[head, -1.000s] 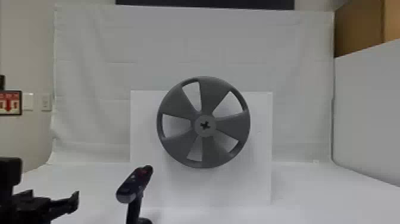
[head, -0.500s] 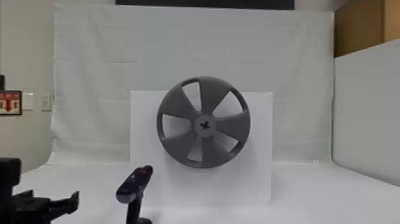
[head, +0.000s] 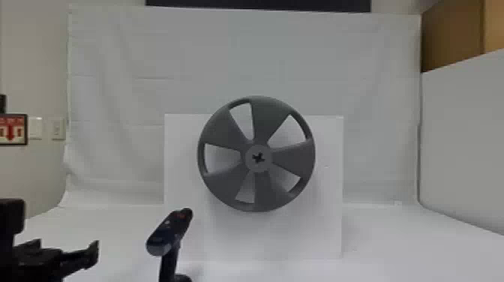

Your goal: Grasp the drill and bring into the middle of wheel

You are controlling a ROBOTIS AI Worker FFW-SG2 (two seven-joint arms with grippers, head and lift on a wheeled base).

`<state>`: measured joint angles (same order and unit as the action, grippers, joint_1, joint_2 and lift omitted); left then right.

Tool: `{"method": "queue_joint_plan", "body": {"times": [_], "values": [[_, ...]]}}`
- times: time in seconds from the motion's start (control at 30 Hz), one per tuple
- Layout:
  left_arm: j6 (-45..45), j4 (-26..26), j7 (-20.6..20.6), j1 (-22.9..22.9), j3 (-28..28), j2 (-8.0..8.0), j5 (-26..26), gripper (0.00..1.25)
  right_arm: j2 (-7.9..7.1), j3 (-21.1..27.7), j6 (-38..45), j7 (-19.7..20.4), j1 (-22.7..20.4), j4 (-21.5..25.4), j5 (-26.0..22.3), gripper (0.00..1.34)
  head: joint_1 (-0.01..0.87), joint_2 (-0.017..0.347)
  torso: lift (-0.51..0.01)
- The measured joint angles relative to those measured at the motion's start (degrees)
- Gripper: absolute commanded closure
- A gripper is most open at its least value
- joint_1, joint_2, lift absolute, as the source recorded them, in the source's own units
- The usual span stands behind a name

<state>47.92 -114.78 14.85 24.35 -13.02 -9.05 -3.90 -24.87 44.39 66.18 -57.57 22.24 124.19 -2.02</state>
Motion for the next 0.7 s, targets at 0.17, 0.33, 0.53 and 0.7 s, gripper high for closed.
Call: {"method": "queue_joint_plan", "body": {"times": [0.17, 0.33, 0.53, 0.7], "values": [[-0.02, 0.00, 0.00, 0.00, -0.09, 0.00, -0.04, 0.08, 0.00, 0.00, 0.00, 0.00, 0.00, 0.00, 0.00, 0.10, 0.000, 0.000, -0.406], [-0.07, 0.00, 0.00, 0.00, -0.16, 0.00, -0.05, 0.08, 0.00, 0.00, 0.00, 0.00, 0.00, 0.00, 0.01, 0.10, 0.000, 0.000, -0.406], [-0.11, 0.00, 0.00, 0.00, -0.22, 0.03, -0.05, 0.08, 0.00, 0.00, 0.00, 0.00, -0.01, 0.00, 0.02, 0.10, 0.000, 0.000, -0.406], [-0.11, 0.00, 0.00, 0.00, -0.26, 0.08, -0.04, 0.08, 0.05, 0.00, 0.00, 0.00, -0.01, 0.00, 0.06, 0.10, 0.000, 0.000, -0.406]]}}
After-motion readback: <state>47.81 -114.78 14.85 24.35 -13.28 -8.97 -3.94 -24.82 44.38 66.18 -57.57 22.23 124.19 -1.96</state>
